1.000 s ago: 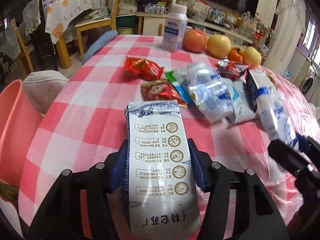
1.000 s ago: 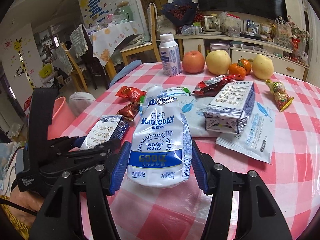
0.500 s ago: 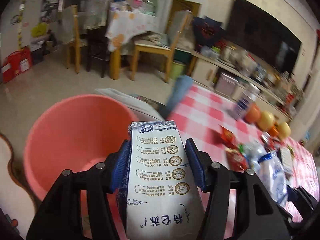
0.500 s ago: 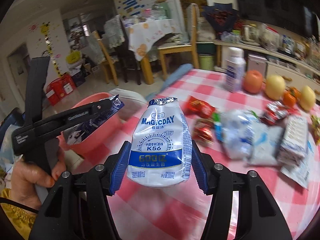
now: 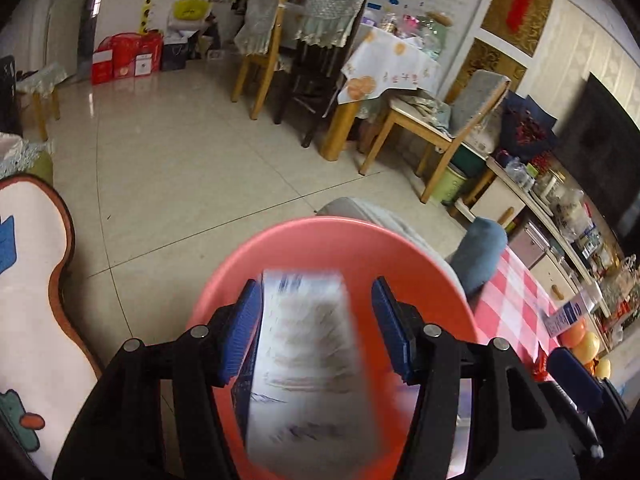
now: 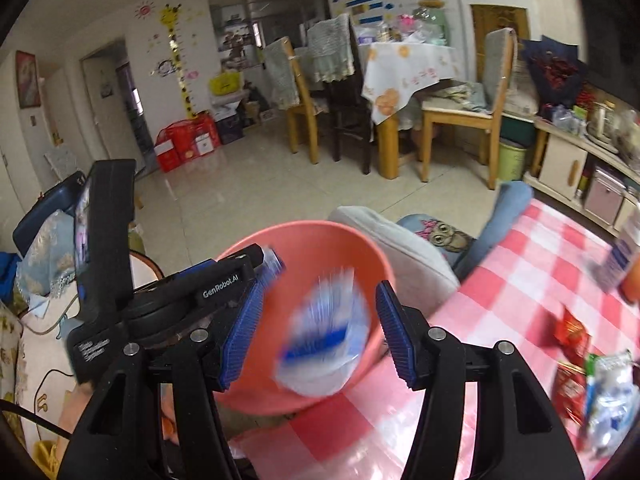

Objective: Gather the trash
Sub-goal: 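Carry both items over the pink bucket and open both tools, then return both tools to the table toward the remaining snacks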

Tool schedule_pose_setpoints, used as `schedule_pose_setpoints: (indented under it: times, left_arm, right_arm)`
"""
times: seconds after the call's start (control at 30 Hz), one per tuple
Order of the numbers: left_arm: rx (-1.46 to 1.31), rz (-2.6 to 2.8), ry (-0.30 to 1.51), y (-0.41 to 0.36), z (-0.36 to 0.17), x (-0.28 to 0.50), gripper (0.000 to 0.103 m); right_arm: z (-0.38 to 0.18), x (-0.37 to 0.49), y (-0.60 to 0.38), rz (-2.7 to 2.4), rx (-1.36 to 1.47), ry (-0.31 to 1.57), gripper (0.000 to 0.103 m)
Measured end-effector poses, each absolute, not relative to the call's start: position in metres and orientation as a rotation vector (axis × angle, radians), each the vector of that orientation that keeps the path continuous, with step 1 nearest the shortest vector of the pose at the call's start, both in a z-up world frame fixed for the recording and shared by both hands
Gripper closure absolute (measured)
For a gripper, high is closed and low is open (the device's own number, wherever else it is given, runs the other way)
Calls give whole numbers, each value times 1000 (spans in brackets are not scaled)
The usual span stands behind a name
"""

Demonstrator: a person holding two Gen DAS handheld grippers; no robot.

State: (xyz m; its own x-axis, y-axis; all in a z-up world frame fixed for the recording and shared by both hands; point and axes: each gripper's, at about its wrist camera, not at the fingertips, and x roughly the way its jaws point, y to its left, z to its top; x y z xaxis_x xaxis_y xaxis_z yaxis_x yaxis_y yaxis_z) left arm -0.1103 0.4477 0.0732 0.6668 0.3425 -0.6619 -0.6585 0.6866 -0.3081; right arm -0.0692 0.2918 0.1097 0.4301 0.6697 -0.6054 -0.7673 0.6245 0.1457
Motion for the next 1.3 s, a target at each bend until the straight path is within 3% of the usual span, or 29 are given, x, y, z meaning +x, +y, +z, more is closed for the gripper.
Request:
schedule_pose_setpoints:
  times: [0.13, 0.37, 0.8, 1.3]
  left_arm:
    - [-558, 630, 592, 452, 72, -112, 26]
    - [-466, 600, 510, 433, 83, -115, 12]
    - [-263, 379, 380, 355, 109, -108, 10]
    - [6, 207, 490, 222, 110, -103, 10]
  right_arm:
    - [105, -72, 286, 841, -146, 656, 15]
    - [101, -81, 241, 698, -143, 652, 10]
    - [94, -104, 129, 544, -213, 572, 5]
    - [82, -112, 27, 463, -142, 596, 5]
